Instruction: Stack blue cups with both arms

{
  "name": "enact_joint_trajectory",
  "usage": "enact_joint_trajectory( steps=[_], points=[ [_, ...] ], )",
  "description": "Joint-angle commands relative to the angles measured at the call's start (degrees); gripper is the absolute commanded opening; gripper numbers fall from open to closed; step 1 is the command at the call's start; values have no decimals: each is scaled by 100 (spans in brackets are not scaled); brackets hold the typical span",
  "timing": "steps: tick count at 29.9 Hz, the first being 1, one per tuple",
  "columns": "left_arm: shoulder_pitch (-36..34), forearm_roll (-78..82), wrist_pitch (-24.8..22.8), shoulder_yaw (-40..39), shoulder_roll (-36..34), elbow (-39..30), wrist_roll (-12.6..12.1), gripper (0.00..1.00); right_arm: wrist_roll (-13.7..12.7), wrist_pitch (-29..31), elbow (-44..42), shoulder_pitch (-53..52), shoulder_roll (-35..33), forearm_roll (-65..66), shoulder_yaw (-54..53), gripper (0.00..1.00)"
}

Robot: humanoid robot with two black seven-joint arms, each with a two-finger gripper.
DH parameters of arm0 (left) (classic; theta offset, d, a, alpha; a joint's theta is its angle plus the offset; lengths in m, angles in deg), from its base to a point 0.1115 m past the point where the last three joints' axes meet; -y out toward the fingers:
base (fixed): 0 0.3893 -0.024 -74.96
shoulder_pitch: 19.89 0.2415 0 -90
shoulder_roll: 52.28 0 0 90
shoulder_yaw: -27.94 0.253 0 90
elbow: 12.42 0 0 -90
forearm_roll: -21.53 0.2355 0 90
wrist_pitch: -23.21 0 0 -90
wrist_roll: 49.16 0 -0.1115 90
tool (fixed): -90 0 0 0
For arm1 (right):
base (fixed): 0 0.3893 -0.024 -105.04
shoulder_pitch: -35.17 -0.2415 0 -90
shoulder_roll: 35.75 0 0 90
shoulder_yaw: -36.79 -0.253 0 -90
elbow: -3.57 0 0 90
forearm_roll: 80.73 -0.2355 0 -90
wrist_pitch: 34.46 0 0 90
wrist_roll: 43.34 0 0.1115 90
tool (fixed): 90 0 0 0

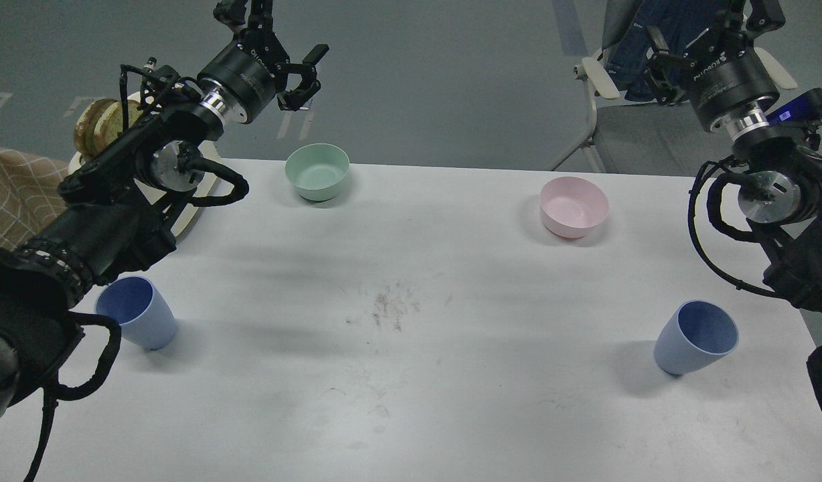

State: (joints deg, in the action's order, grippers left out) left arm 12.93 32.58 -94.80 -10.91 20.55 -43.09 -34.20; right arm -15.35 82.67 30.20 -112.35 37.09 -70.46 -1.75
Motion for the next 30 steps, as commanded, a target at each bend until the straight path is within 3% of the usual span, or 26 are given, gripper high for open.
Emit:
enact_joint_trajectory(
  steps=[1, 4, 5, 21, 30],
  points=[
    [6, 3, 1, -9, 12, -18, 51, 98, 1, 11, 1, 4, 2, 1, -4, 99],
    [23, 12, 1, 43, 21, -18, 410, 98, 1, 29, 1, 12, 2, 1, -4, 100],
    [23, 38, 1, 61, 12, -18, 429, 98, 1, 29, 1, 12, 2, 10, -4, 100],
    [67, 73, 1, 105, -102, 53, 438, 98, 1, 86, 27, 302, -42, 36, 40, 100],
    [138, 91, 1, 114, -137, 35, 579, 98, 1, 86, 1, 267, -33, 54, 75, 100]
  ],
)
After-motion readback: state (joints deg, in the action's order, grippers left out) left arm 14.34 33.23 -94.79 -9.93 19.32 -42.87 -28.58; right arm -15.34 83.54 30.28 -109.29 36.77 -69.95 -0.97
